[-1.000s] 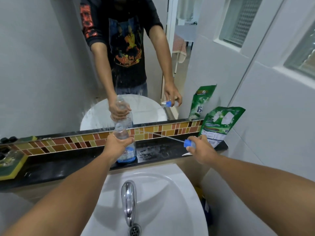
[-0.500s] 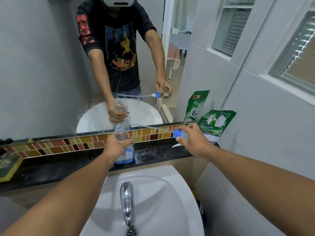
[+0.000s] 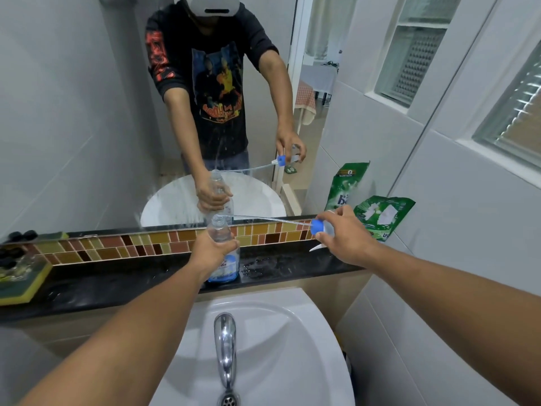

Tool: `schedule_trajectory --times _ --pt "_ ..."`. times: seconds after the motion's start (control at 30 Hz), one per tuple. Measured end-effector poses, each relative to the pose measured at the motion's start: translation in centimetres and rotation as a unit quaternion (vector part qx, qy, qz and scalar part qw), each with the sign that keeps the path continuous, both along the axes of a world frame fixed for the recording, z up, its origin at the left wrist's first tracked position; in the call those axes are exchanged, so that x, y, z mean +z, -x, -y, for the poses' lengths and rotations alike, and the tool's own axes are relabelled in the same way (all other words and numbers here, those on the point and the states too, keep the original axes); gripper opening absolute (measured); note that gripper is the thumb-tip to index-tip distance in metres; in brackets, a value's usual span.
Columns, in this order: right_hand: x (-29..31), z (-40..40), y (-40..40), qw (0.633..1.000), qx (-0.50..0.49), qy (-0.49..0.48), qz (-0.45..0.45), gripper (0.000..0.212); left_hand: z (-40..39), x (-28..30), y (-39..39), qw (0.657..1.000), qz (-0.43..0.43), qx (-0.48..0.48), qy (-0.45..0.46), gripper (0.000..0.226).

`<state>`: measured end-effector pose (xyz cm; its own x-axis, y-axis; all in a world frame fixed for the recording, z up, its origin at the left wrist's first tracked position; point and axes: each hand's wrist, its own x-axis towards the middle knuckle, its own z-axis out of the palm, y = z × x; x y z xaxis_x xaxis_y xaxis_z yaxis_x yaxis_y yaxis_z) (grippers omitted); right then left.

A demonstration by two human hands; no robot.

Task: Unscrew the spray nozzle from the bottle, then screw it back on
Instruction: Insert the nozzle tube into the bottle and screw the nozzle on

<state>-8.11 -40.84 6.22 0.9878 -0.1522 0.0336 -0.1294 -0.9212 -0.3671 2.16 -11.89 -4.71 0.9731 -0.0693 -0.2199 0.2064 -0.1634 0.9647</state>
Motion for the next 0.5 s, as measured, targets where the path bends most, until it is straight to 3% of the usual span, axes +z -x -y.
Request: schedule_trajectory --times 0.27,0.5 --pt "3.5 -0.3 -1.1 0.996 0.025 0.083 0.009 0.041 0.0 0.2 0.2 1.0 -0.007 -0.001 0.001 0.041" --pt "10.2 -2.9 -2.4 0.968 0.087 0.214 0.096 0.033 -0.1 0.3 0.3 1.0 -0.012 -0.002 0.002 0.041"
